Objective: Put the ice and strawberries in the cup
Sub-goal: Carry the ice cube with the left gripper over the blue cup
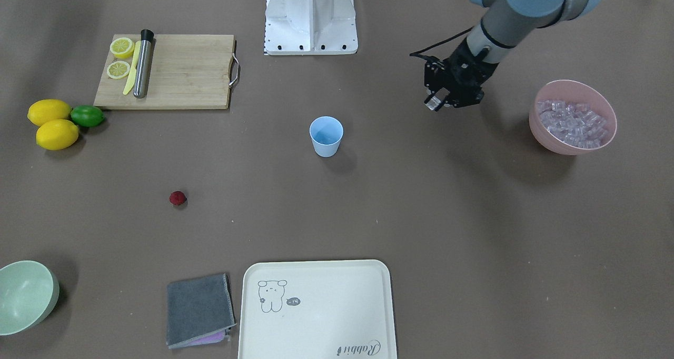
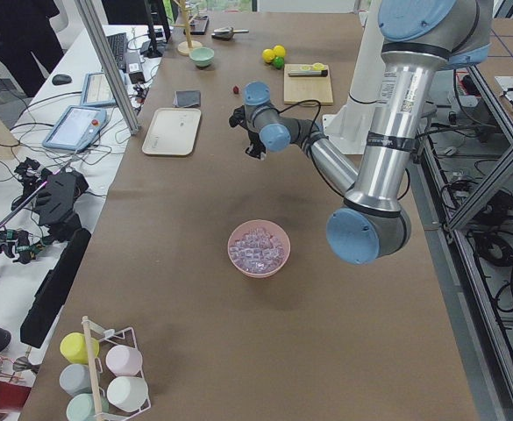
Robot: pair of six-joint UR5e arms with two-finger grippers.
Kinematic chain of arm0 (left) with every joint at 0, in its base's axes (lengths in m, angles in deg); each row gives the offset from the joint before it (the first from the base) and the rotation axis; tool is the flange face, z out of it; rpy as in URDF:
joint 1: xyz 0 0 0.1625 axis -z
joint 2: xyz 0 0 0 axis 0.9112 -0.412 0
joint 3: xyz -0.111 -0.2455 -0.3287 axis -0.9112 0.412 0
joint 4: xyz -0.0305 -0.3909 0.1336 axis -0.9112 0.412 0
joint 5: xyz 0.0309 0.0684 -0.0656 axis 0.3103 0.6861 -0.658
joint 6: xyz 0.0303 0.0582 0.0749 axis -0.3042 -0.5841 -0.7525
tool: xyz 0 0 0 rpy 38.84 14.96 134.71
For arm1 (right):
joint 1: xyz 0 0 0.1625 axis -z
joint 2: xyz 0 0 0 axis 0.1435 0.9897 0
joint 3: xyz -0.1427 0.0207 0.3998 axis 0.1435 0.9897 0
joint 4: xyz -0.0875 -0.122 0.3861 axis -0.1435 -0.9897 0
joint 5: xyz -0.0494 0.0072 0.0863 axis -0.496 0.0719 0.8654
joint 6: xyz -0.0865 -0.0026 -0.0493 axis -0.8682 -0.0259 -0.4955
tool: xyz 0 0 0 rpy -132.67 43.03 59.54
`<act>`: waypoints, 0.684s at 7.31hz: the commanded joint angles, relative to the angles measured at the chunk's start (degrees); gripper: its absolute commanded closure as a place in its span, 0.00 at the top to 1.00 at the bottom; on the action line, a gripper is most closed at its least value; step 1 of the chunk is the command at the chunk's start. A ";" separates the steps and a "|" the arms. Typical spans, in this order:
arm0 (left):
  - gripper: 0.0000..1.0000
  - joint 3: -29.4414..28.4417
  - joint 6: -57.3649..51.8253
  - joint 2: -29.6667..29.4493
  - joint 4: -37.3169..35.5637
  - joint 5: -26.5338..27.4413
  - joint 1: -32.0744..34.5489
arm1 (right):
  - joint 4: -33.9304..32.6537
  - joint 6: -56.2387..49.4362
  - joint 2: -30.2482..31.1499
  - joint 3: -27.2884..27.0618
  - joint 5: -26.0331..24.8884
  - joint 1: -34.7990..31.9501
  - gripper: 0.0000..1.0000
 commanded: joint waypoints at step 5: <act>0.00 -9.14 10.08 -19.79 -8.30 10.14 -8.44 | 0.10 0.00 0.34 0.01 0.00 -0.70 1.00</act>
